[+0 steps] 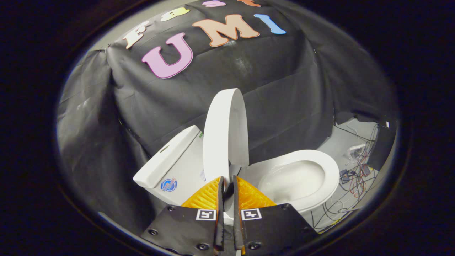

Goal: Open the toilet lid.

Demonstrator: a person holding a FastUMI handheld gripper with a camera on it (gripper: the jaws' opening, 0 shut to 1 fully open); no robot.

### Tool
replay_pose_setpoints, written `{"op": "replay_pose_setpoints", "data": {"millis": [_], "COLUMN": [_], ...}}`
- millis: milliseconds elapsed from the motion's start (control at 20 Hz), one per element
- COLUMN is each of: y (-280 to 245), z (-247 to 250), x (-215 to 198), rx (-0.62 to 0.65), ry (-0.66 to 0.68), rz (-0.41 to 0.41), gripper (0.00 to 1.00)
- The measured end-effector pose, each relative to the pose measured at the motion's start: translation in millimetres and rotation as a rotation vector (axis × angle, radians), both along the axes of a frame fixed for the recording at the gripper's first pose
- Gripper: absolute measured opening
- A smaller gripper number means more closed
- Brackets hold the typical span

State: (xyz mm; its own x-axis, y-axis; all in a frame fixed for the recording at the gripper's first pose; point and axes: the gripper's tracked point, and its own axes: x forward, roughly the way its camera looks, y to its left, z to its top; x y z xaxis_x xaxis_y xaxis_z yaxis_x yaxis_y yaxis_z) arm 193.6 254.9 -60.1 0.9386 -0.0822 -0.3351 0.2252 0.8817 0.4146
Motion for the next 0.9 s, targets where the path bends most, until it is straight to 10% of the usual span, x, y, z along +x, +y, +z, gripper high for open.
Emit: {"op": "replay_pose_setpoints", "data": {"millis": [900], "y": [65], "z": [18], "x": [26], "rx": [-0.128], "ry": [-0.013], "rz": [0.151], "gripper": [0.12]}}
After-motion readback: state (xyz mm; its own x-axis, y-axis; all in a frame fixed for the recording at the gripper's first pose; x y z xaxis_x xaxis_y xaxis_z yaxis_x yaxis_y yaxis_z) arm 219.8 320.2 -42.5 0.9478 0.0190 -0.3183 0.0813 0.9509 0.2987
